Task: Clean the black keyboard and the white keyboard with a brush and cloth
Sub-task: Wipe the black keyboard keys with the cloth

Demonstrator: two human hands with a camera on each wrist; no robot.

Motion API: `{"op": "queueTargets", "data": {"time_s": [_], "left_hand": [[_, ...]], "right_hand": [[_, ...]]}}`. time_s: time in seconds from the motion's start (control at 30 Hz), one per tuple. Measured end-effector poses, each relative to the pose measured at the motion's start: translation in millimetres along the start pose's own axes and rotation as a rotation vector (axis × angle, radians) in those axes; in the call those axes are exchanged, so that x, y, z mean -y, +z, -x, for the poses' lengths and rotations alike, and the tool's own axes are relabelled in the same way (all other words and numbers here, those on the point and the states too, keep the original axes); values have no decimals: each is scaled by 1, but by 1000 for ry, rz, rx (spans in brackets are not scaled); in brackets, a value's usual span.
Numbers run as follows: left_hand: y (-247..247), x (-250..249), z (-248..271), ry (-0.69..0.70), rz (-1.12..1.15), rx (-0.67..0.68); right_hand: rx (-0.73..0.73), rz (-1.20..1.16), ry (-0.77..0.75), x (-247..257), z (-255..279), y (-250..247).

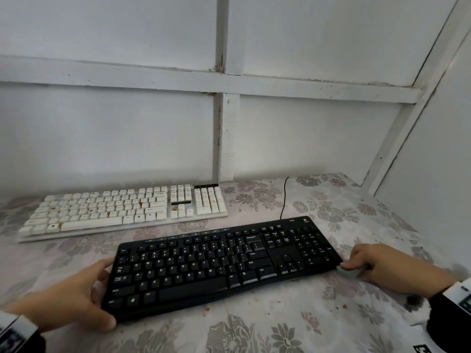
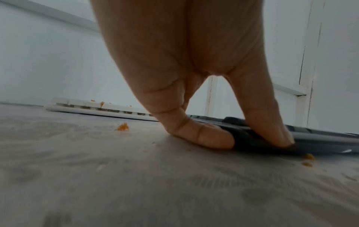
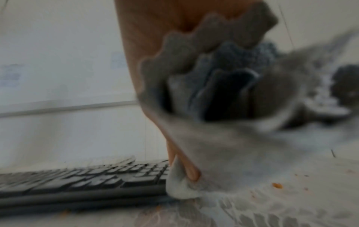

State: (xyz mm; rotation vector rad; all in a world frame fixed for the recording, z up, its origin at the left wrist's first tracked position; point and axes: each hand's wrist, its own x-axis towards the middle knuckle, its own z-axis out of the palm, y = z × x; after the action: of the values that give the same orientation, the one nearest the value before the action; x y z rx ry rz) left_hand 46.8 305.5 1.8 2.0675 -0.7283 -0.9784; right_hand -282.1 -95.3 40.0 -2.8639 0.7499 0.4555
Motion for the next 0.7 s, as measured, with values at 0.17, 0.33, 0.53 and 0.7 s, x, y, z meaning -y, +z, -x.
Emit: {"op": "queueTargets", "data": {"time_s": [0.17, 0.33, 0.53, 0.7], "left_hand": [[-1, 4, 4, -7, -58, -49], [2, 7, 9, -56, -155, -111], [-5, 13, 25, -18, -238, -177], [-35, 19, 55, 88, -196, -267]], "right_hand": [[-71, -73, -61, 17, -3, -13], [-142, -88, -148, 52, -20, -36], [-66, -119, -340, 137, -37, -61], [-2, -341, -471, 225, -40, -67]]}}
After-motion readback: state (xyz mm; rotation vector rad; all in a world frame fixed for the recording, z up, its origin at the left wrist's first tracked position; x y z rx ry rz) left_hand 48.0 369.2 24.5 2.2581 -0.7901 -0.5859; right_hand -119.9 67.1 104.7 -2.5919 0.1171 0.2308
